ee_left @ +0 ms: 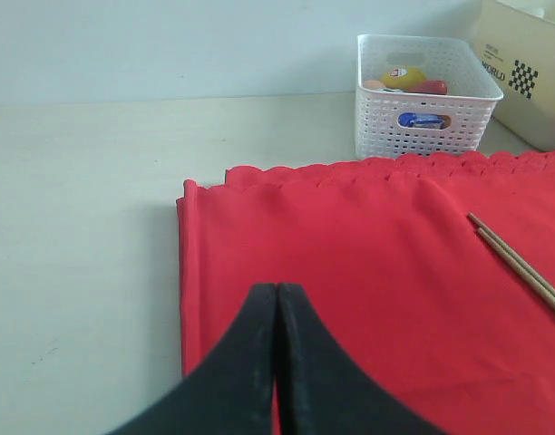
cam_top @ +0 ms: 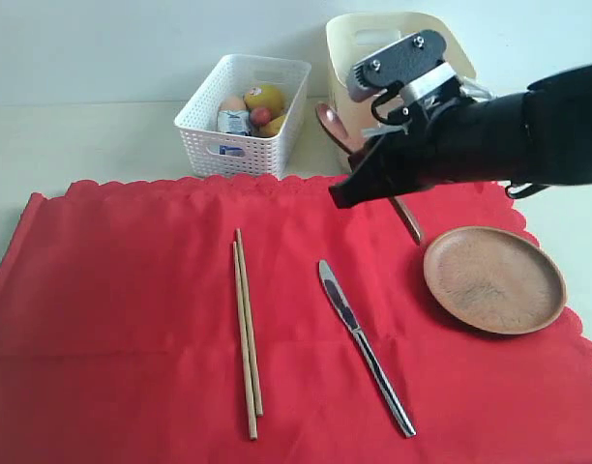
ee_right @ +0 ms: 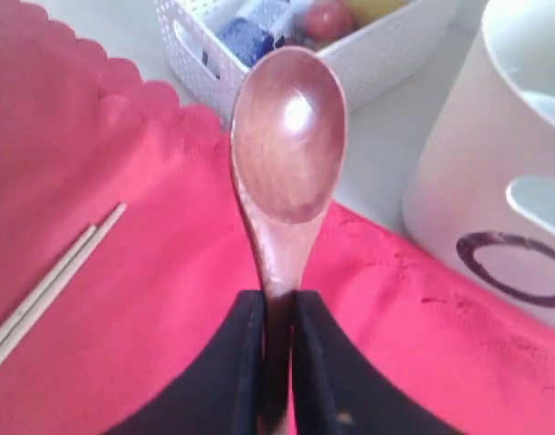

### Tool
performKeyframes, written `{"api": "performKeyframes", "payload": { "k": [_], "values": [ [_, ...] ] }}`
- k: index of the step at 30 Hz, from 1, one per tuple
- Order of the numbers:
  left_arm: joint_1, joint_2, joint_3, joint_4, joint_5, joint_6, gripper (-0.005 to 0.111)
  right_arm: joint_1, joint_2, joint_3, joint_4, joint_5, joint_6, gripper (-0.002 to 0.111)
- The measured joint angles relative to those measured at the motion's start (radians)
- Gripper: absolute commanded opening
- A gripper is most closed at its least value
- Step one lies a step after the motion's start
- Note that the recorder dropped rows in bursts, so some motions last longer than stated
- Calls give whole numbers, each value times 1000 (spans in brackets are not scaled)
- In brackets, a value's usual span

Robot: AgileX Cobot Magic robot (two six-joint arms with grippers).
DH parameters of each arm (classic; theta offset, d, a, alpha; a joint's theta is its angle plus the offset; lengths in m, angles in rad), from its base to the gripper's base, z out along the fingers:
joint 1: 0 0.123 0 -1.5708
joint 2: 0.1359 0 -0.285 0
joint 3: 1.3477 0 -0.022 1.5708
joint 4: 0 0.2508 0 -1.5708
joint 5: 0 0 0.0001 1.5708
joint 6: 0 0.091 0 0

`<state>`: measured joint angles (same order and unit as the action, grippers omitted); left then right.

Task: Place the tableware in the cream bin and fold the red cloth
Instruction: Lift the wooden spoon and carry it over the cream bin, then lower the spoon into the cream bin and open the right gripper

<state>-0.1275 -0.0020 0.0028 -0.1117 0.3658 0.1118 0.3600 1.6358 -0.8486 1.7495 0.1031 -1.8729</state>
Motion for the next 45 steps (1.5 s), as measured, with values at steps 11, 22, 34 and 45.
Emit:
{"api": "performKeyframes", "payload": {
  "k": [11, 22, 34, 45],
  "values": [
    [0, 0, 0, 0, 0, 0, 0, 0, 2, -192, 0, -84, 0, 0],
    [0, 0, 0, 0, 0, 0, 0, 0, 138, -436, -52, -251, -2, 0],
    [0, 0, 0, 0, 0, 0, 0, 0, 350, -669, -98, -435, -2, 0],
    [0, 0, 0, 0, 0, 0, 0, 0, 455, -759, -151, -512, -4, 0]
  ]
}}
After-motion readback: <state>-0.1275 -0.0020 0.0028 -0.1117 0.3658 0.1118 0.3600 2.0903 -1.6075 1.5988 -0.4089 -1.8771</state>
